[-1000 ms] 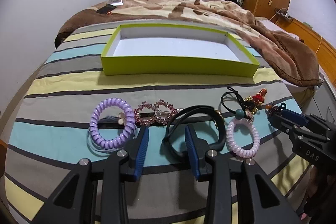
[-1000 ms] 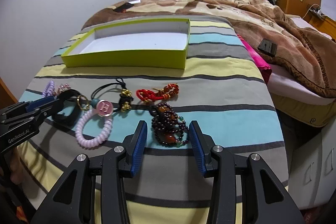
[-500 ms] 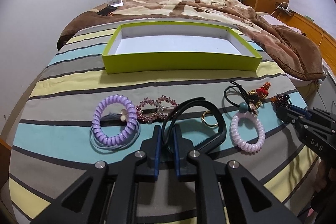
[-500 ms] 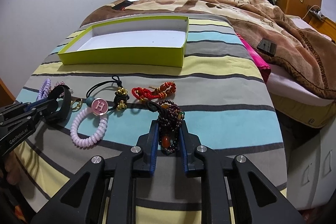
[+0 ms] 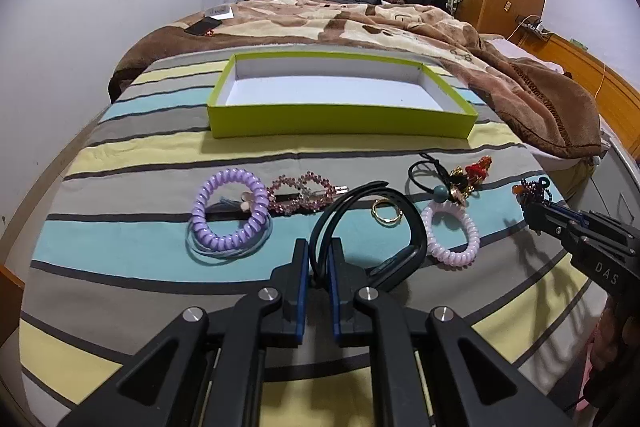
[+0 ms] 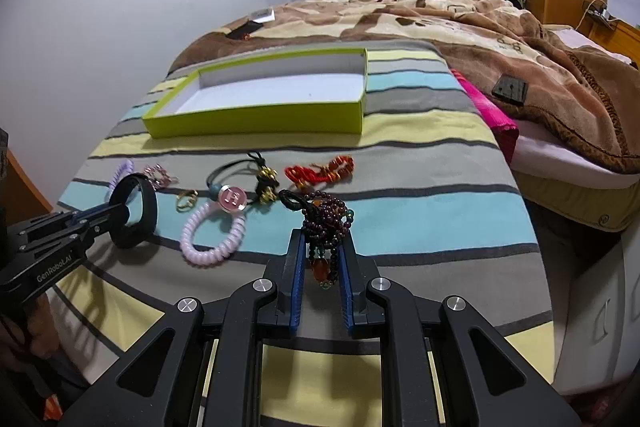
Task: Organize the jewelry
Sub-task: 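Carry both items into the green box and open both tools to release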
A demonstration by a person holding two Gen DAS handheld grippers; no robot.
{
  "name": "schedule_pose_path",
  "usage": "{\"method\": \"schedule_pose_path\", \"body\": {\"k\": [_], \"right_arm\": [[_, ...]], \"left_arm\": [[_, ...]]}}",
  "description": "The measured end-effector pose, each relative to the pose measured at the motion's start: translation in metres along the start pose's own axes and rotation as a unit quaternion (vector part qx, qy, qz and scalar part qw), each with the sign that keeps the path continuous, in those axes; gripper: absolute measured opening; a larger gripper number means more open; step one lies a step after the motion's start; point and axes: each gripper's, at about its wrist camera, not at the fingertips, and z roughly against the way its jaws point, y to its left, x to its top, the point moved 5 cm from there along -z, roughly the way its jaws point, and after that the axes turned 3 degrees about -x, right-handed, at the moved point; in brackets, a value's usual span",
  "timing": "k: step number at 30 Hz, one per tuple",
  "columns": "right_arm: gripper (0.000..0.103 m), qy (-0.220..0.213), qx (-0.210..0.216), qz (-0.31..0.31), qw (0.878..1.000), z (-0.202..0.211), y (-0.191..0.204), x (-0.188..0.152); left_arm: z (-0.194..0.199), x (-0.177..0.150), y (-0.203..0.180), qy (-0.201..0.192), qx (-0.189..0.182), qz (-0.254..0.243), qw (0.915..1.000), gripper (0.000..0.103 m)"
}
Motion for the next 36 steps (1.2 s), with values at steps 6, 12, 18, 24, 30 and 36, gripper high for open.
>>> {"method": "schedule_pose_path", "body": {"k": [6, 12, 18, 24, 30, 36], "right_arm": [[0.016, -0.021, 0.013, 0.013, 1.000, 0.009, 0.012, 0.021], [0.016, -0.030, 0.028, 0.022, 0.999, -0.004, 0.020, 0.050], [0.016, -0.030, 0.025, 0.028, 0.999, -0.033, 0.020, 0.085], [0.016, -0.021, 0.013, 0.033, 0.999, -0.071, 0.013, 0.119], [0.016, 0.002, 0.001, 0.030, 1.000, -0.115, 0.007, 0.140], [0.016, 0.014, -0.005, 0.021, 1.000, -0.143, 0.000, 0.151]], "left_arm": [[0.012, 0.021, 0.009, -0.021, -0.002, -0.004, 0.9998, 0.010], [0.006, 0.058, 0.020, -0.046, -0.002, -0.014, 0.9988, 0.010], [-0.018, 0.094, 0.032, -0.048, -0.001, -0.021, 0.9987, 0.010], [-0.057, 0.124, 0.041, -0.030, 0.005, -0.024, 0.9992, 0.010], [-0.095, 0.146, 0.049, -0.005, 0.015, -0.018, 0.9997, 0.010], [-0.126, 0.153, 0.058, 0.017, 0.036, -0.020, 0.9990, 0.010]]}}
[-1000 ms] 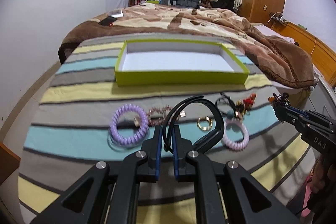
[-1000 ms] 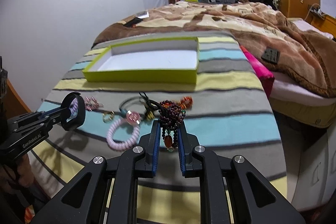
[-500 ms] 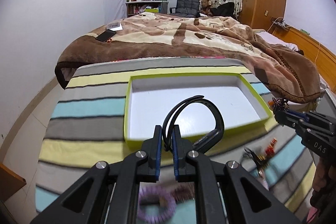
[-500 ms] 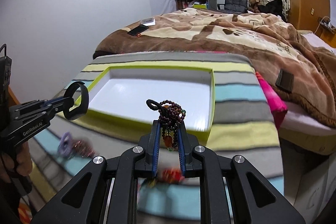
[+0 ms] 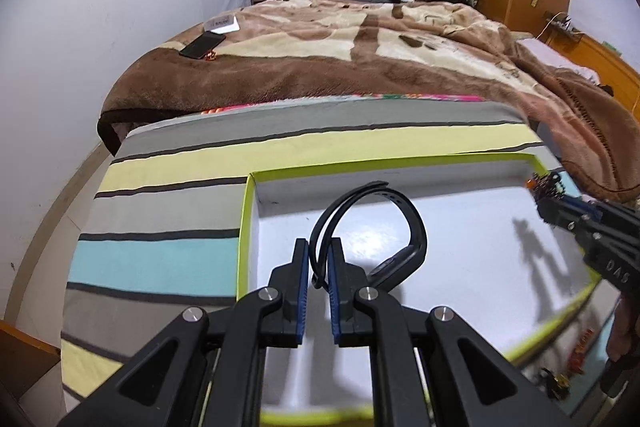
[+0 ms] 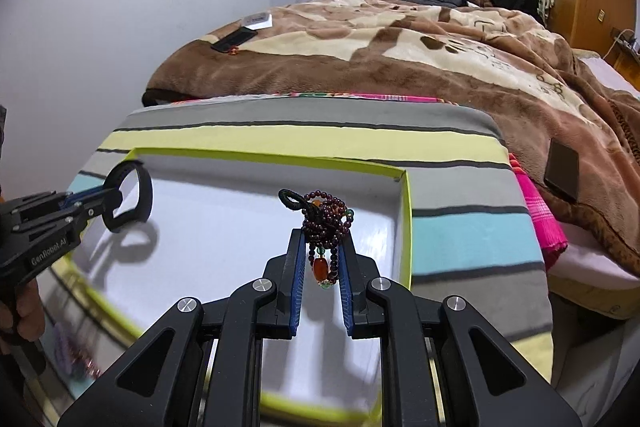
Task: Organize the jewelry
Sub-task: 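Carry both items into the green box and open both tools to release, then withdraw both tools from the box back toward the remaining jewelry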
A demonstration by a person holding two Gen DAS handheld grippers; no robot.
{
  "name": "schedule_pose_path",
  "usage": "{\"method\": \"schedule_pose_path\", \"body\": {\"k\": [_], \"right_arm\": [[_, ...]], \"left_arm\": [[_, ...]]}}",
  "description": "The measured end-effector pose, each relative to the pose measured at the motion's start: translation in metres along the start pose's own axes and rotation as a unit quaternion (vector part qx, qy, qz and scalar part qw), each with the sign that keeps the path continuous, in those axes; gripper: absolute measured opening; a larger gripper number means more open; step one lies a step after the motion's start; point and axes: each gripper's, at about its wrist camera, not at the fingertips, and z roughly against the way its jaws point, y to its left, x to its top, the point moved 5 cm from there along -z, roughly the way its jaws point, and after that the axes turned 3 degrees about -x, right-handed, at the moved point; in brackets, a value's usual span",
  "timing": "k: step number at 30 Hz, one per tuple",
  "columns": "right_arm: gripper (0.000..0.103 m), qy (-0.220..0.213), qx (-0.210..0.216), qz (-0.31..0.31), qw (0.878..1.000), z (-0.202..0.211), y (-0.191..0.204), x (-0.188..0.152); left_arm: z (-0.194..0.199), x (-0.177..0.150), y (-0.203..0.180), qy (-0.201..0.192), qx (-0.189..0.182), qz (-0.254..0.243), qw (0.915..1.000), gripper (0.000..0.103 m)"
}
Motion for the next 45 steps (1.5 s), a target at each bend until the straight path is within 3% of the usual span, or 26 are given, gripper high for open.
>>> {"method": "schedule_pose_path", "body": {"k": [11, 14, 17, 21, 33, 45], "right_arm": [[0.018, 0.020, 0.000, 0.002, 1.000, -0.025, -0.004, 0.007], [0.024, 0.020, 0.004, 0.004, 1.000, -0.024, -0.003, 0.006], [0.030, 0.012, 0.009, 0.006, 1.000, -0.018, -0.002, 0.006], [0.030, 0.006, 0.010, 0.011, 1.000, -0.009, 0.002, 0.005], [0.030, -0.050, 0.025, 0.017, 0.998, 0.067, 0.018, -0.027], [0.030, -0.087, 0.031, 0.015, 0.996, 0.138, 0.031, -0.090]], "left_arm": [[-0.024, 0.006, 0.006, 0.015, 0.002, 0.008, 0.9999, 0.010], [-0.024, 0.007, 0.006, 0.012, -0.002, 0.011, 0.9999, 0.012], [-0.022, 0.009, 0.007, 0.008, -0.007, 0.014, 0.9998, 0.024], [-0.013, 0.009, 0.008, -0.005, -0.008, 0.018, 0.9998, 0.029], [0.064, -0.015, -0.004, -0.072, -0.025, 0.012, 0.9970, 0.029], [0.133, -0.080, -0.015, -0.110, -0.043, 0.020, 0.9928, 0.029]]}}
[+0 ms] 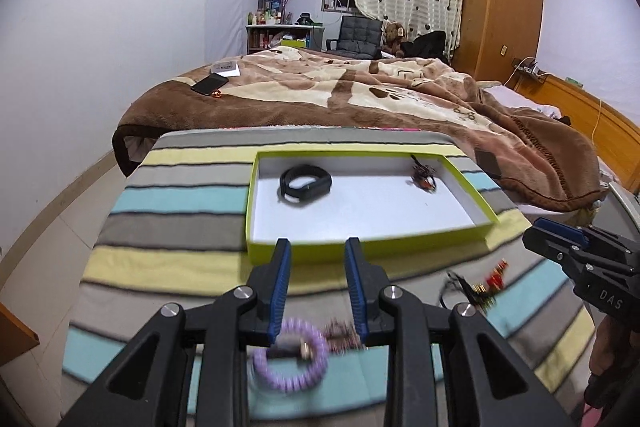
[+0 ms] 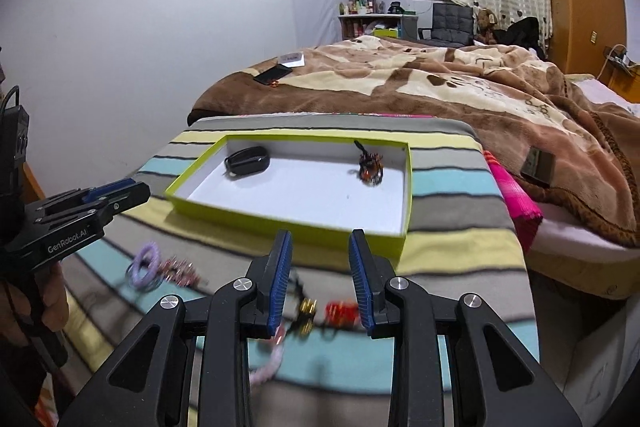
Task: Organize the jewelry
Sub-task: 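Withdraw both tools from the box back toward the remaining jewelry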
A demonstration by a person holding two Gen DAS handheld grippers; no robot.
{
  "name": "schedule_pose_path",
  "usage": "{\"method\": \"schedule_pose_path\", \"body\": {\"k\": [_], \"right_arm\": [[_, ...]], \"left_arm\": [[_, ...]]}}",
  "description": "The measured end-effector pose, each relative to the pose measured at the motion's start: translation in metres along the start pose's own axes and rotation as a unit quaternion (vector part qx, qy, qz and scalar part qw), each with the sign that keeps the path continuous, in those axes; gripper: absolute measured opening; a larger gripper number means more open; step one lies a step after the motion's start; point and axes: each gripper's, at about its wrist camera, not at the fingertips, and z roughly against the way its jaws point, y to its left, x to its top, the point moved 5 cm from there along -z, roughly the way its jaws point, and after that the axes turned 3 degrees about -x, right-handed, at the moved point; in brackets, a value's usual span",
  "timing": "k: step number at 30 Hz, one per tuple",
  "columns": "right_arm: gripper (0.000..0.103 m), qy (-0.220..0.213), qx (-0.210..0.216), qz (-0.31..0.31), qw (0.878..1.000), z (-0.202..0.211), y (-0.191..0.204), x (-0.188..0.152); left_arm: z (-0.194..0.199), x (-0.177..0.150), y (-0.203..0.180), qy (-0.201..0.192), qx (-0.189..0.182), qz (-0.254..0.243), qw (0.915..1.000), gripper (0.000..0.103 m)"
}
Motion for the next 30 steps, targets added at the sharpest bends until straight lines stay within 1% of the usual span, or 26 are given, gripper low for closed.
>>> {"method": "schedule_pose_path", "body": {"k": [8, 14, 21, 30], "right_arm": [[0.030, -0.003, 0.000, -0.014, 1.000, 0.030, 0.009, -0.029], [0.030, 0.006, -0.001, -0.030, 1.000, 0.046, 0.006, -0.053], [0.030, 0.018, 0.006, -0.023, 1.000, 0.048, 0.010, -0.067], [0.030, 0.023, 0.014, -0.020, 0.999, 0.043, 0.016, -0.070]], "left_arm": [[0.035, -0.025, -0.007, -0.019, 0.000, -0.013, 0.9997, 0.029], [0.054, -0.047, -0.013, -0.025, -0.001, -0.015, 0.9996, 0.029], [0.057, -0.065, -0.016, -0.014, -0.003, -0.018, 0.9997, 0.029], [0.054, -0.070, -0.013, -0.008, -0.001, -0.008, 0.9999, 0.029]]}}
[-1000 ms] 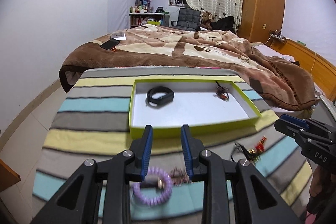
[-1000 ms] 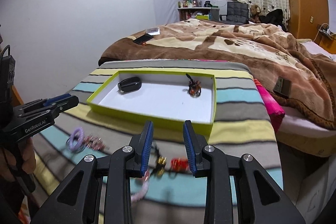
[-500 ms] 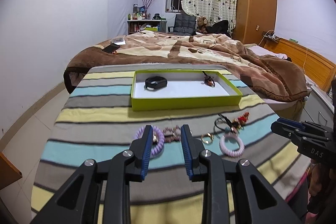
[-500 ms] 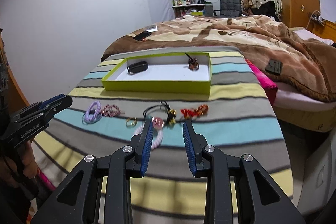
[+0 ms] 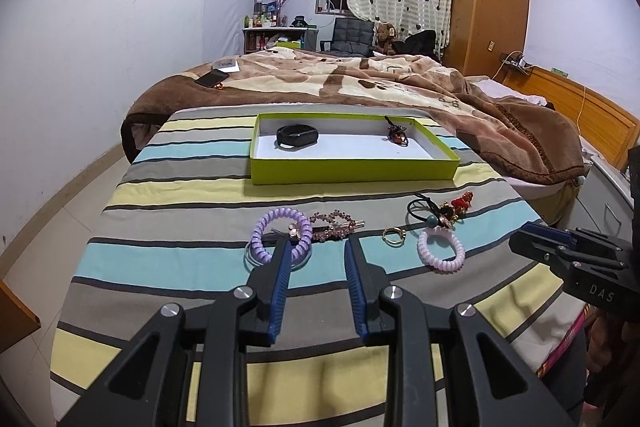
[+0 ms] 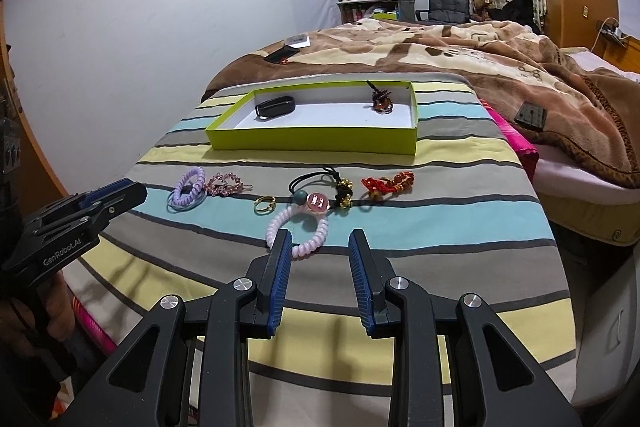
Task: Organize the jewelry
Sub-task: 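Withdraw both tools from the box back toward the remaining jewelry, then grasp the lilac coil hair tie with the left tool while the right grasps the red beaded keychain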
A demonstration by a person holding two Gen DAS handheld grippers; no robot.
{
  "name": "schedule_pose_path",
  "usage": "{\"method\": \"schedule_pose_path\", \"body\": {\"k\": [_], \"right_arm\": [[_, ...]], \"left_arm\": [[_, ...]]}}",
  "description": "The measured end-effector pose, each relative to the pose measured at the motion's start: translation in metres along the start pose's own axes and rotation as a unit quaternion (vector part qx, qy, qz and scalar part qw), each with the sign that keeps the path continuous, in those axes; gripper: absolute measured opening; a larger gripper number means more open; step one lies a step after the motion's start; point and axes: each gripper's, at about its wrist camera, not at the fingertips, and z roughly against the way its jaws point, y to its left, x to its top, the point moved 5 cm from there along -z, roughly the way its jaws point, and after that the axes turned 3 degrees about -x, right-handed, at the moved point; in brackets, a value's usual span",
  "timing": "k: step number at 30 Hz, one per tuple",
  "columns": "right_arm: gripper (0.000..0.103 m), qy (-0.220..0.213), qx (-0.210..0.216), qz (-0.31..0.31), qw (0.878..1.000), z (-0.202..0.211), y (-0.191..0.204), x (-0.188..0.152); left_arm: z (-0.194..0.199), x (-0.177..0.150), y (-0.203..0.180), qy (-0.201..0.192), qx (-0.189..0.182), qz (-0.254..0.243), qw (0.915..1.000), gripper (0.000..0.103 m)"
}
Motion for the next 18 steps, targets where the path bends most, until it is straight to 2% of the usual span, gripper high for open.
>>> {"method": "schedule_pose_path", "body": {"k": [18], "right_arm": [[0.030, 0.022, 0.001, -0.003, 1.000, -0.030, -0.001, 0.007]], "left_arm": [[-0.035, 0.002, 0.015, 0.035, 0.001, 0.013, 0.9993, 0.029]]}}
